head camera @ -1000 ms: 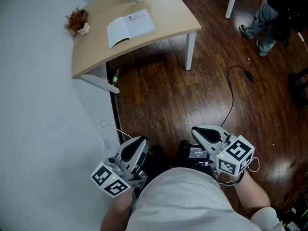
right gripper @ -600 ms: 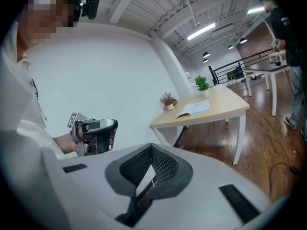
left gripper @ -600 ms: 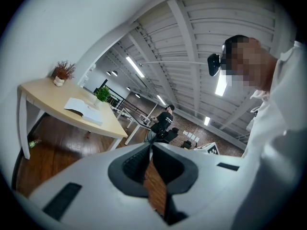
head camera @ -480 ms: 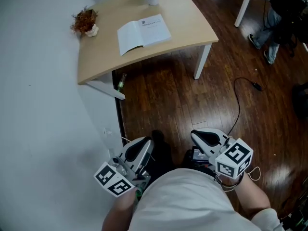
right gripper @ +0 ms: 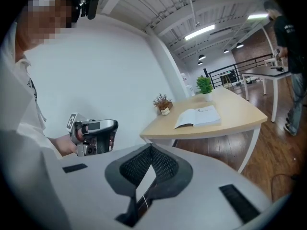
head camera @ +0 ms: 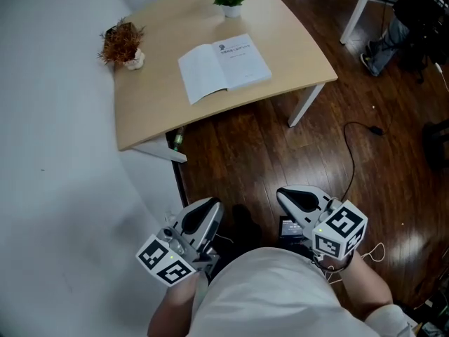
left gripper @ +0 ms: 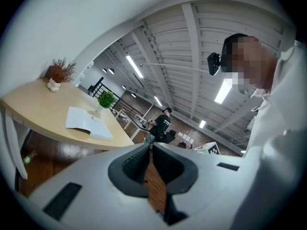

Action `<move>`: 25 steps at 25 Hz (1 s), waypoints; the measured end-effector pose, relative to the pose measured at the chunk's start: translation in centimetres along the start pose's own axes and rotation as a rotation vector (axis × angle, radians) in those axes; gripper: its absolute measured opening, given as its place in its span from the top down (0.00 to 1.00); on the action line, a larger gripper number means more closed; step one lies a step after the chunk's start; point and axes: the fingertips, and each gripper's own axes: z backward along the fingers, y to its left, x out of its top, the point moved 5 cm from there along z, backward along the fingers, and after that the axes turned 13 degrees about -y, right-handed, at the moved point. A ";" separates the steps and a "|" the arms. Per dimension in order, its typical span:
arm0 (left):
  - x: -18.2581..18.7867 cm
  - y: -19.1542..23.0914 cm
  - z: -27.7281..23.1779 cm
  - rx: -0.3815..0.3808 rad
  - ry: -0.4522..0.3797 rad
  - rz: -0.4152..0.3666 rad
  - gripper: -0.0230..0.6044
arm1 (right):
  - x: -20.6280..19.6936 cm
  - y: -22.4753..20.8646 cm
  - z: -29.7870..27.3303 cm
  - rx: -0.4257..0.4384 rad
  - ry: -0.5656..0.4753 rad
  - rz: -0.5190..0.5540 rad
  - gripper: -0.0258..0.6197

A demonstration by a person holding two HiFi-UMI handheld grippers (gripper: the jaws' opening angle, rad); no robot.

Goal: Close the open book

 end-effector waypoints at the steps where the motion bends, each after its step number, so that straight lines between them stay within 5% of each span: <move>1: 0.5 0.9 0.0 -0.004 0.002 0.003 0.97 | 0.3 0.1 -1.0 -0.005 -0.003 0.003 0.96; 15: 3.7 7.5 -2.4 -0.023 0.004 0.029 0.97 | 2.8 -2.4 -8.4 -0.049 0.007 0.058 0.96; 25: 5.6 13.0 -9.2 0.096 -0.020 0.008 0.97 | 5.4 -9.9 -16.0 0.068 0.076 0.141 0.96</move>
